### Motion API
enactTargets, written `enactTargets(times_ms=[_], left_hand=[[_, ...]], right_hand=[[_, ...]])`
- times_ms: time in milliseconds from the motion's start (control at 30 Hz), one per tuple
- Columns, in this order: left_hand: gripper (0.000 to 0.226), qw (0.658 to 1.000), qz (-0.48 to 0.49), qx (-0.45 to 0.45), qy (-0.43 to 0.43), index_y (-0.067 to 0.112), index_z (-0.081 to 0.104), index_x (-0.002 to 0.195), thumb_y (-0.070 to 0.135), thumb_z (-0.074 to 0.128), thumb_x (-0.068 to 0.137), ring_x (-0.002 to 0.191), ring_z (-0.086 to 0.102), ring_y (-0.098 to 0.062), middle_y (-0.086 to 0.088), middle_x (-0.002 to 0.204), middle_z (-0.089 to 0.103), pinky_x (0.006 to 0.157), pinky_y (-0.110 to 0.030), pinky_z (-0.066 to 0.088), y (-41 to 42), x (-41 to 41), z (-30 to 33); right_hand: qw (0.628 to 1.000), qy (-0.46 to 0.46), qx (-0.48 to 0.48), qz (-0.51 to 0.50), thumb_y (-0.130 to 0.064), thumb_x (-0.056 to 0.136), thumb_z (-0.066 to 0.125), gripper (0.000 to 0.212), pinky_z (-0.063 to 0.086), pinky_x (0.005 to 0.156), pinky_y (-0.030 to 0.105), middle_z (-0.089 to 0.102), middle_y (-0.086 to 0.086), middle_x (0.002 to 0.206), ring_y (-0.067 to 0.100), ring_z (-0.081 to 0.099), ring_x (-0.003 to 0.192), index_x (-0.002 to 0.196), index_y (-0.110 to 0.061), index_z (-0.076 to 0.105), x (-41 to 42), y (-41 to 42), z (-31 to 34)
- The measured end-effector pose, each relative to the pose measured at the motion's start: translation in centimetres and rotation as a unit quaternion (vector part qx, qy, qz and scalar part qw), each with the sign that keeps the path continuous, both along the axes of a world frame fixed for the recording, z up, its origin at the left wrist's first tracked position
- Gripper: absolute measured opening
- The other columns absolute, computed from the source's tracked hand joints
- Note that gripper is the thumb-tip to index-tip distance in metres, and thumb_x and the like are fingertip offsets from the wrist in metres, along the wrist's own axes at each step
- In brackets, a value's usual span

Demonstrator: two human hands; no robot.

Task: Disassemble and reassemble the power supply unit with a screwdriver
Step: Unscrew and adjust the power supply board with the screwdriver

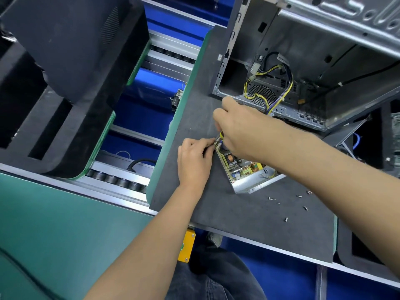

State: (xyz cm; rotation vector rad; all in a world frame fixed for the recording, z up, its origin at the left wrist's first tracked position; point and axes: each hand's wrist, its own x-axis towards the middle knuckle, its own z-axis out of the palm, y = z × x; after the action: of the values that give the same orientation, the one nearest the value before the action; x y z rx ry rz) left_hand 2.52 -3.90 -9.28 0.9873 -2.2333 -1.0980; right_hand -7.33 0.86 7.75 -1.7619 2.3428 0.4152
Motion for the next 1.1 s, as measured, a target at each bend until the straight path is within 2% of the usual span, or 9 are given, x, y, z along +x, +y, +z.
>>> enactTargets(times_ms=[167,333,400,500,667,767,867,1000,1100], left_hand=[[0.01,1.0,-0.002,0.005,-0.016,0.018,0.077,0.098,0.018,0.072,0.089,0.083,0.053,-0.02,-0.003,0.084,0.065,0.083,-0.024,0.034,-0.1,-0.1,0.0],[0.009,0.999,0.03,-0.013,0.011,0.015,0.076,0.091,0.011,0.076,0.084,0.077,0.039,-0.009,0.003,0.076,0.049,0.072,-0.034,0.042,0.0,0.0,0.2],[0.008,0.999,0.03,-0.013,0.004,0.016,0.076,0.091,0.012,0.076,0.084,0.076,0.036,-0.007,0.006,0.077,0.046,0.071,-0.033,0.042,0.0,0.1,0.2],[0.006,1.0,0.025,-0.009,-0.011,0.016,0.075,0.091,0.013,0.073,0.086,0.077,0.04,-0.012,0.004,0.077,0.046,0.07,-0.031,0.039,0.1,0.0,0.1],[0.011,1.0,0.009,0.012,-0.019,0.022,0.077,0.1,0.022,0.072,0.09,0.083,0.052,-0.02,-0.004,0.085,0.06,0.08,-0.028,0.041,0.0,0.1,0.4],[0.013,1.0,0.01,0.009,-0.009,0.022,0.077,0.101,0.018,0.073,0.089,0.083,0.053,-0.021,-0.005,0.084,0.061,0.079,-0.032,0.044,0.0,0.2,0.6],[0.014,1.0,0.01,0.01,-0.012,0.023,0.077,0.103,0.018,0.071,0.091,0.083,0.052,-0.021,-0.006,0.085,0.059,0.079,-0.033,0.045,0.1,0.2,0.5],[0.017,1.0,0.002,-0.003,-0.01,0.022,0.076,0.104,0.014,0.069,0.091,0.083,0.05,-0.019,-0.005,0.085,0.058,0.078,-0.032,0.043,0.0,0.3,0.3],[0.016,1.0,-0.007,-0.003,-0.023,0.022,0.075,0.104,0.015,0.068,0.093,0.083,0.048,-0.016,-0.004,0.087,0.059,0.078,-0.03,0.042,0.0,0.4,0.1]], right_hand=[[0.998,0.054,0.021,-0.006,-0.027,0.103,0.049,0.016,0.037,0.062,0.038,0.039,0.002,0.081,0.036,0.061,0.094,0.097,-0.014,0.045,0.2,-0.5,0.2],[0.998,0.041,0.041,0.026,-0.005,0.092,0.052,0.014,0.033,0.062,0.032,0.034,0.008,0.101,0.02,0.029,0.067,0.099,-0.012,0.041,0.9,-0.3,0.6],[0.997,0.064,0.034,0.023,0.0,0.089,0.052,0.018,0.03,0.056,0.03,0.035,0.008,0.097,0.02,0.033,0.058,0.093,-0.013,0.04,1.1,-0.3,0.7],[0.994,0.099,0.035,0.033,-0.01,0.098,0.05,0.007,0.033,0.057,0.032,0.057,0.009,0.1,0.032,0.065,0.086,0.098,-0.013,0.056,1.5,-0.2,0.1],[0.997,0.02,0.044,-0.064,-0.018,0.093,0.064,0.03,0.043,0.065,0.039,0.039,0.015,0.115,0.035,0.055,0.09,0.11,-0.009,0.041,0.3,0.6,0.5],[0.999,0.006,0.032,-0.028,0.006,0.083,0.054,0.028,0.039,0.065,0.038,0.03,0.009,0.097,0.03,0.046,0.081,0.095,-0.012,0.035,0.1,0.4,1.2],[0.997,0.071,0.036,0.003,-0.008,0.097,0.052,0.008,0.04,0.066,0.038,0.034,0.005,0.077,0.035,0.059,0.088,0.093,-0.012,0.046,0.1,-0.1,1.0],[0.994,0.099,0.032,-0.02,-0.04,0.105,0.041,0.033,0.035,0.064,0.037,0.057,0.013,0.11,0.037,0.062,0.102,0.111,-0.009,0.053,0.3,0.1,0.7],[0.997,0.07,0.034,0.0,-0.022,0.098,0.056,0.023,0.032,0.059,0.031,0.039,0.012,0.118,0.032,0.053,0.097,0.109,-0.011,0.039,0.9,0.3,0.5]])
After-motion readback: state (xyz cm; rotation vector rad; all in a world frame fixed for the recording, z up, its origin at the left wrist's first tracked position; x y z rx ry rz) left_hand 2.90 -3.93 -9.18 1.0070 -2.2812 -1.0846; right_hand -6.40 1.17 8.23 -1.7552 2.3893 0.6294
